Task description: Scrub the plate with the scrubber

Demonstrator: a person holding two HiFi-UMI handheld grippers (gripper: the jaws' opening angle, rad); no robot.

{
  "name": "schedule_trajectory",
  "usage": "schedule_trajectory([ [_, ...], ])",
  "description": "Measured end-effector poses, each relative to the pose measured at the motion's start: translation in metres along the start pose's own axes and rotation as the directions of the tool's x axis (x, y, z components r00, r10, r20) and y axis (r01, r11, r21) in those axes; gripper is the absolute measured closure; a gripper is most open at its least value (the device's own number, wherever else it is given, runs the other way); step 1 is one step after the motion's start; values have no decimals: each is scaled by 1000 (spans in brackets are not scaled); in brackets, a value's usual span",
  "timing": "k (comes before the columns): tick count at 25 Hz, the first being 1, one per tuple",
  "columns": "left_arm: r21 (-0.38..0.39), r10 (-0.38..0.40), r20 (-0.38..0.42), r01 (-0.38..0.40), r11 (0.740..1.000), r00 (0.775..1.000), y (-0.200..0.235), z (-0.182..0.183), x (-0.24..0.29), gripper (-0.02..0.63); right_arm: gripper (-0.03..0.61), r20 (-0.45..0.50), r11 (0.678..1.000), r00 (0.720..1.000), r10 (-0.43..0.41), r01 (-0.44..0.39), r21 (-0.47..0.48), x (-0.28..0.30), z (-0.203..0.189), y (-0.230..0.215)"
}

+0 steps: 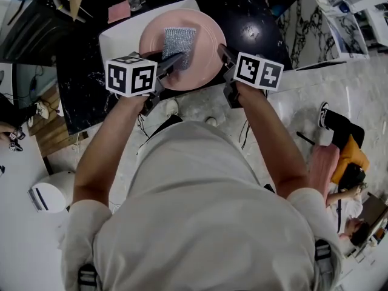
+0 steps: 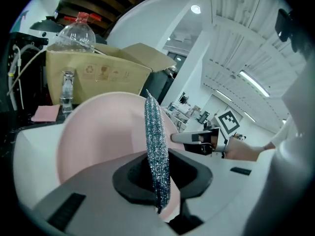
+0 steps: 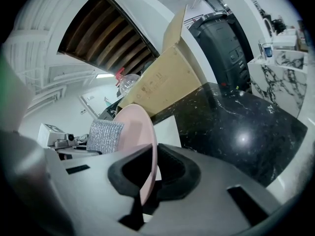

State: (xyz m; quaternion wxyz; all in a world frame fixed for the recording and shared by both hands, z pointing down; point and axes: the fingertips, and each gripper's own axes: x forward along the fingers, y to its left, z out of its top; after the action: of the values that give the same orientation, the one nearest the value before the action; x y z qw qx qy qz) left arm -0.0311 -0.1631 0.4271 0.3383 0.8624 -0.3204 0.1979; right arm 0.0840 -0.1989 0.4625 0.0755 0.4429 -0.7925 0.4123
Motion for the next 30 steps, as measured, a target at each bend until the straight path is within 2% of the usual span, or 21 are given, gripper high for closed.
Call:
schedule_trajectory([
  [5,-8,-60,-29,60,998,998,-29,-12,31,543,554,-2,1000,1000,17,-17,-11,2,-3,11],
  [10,-37,-90,-45,89,995,995,-33,-20,44,543,554,6,1000,1000,19,-19,-12,1,0,13],
  [22,-43,13,-69,-16,999,998,15,-44,10,543,551,1,1000,1000,13,-13,-14,-1,3,7],
  [30,-46,105,-46,-107,993,993,52,-50,-28,543,551,-14,1000,1000,4,-4,-14,3,3,1],
])
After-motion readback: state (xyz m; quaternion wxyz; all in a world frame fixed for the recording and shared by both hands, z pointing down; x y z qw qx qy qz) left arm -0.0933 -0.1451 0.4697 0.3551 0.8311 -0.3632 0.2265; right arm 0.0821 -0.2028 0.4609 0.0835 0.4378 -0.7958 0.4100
